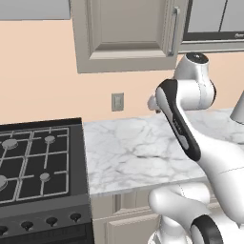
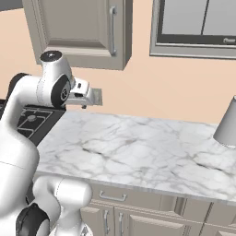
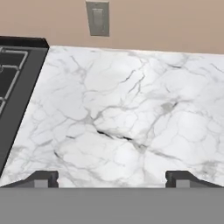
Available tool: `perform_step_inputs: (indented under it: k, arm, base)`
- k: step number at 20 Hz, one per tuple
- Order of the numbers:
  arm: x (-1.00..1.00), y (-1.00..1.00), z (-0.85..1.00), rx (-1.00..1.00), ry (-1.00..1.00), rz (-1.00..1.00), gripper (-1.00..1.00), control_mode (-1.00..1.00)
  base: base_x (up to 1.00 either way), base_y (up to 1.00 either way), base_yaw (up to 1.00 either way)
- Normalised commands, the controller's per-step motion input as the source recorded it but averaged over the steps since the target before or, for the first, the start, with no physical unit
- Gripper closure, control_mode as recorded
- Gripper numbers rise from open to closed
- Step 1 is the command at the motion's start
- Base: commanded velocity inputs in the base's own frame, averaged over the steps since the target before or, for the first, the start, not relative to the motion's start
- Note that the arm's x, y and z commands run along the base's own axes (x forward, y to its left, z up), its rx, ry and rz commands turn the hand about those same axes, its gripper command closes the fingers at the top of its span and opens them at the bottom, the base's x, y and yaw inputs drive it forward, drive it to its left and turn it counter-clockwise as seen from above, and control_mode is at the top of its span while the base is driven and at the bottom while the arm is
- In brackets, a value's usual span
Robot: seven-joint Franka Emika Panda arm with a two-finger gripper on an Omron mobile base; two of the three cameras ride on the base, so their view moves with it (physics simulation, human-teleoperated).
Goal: Open the cabinet, pick the kettle from the cabinet, and place it in the sink.
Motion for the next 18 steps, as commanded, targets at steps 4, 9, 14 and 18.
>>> perform_step_inputs:
  k: [4,9,14,18]
  arm:
    - [-0.04,-0.05,0.22,0.0,-0.11,0.0,-1.0,-1.0]
    - [0.0,-0.16,0.3,0.0,-0.16,0.0,-1.0,-1.0]
    - [0.0,-0.22,0.35,0.0,-0.12,0.0,-1.0,-1.0]
    - [0.06,-0.22,0.38,0.0,-0.14,-0.02,-1.0,-1.0]
  base:
    - [0.0,0.0,0.0]
    - [0.0,0.0,0.0]
    - [0.0,0.0,0.0]
    - [0.0,0.0,0.0]
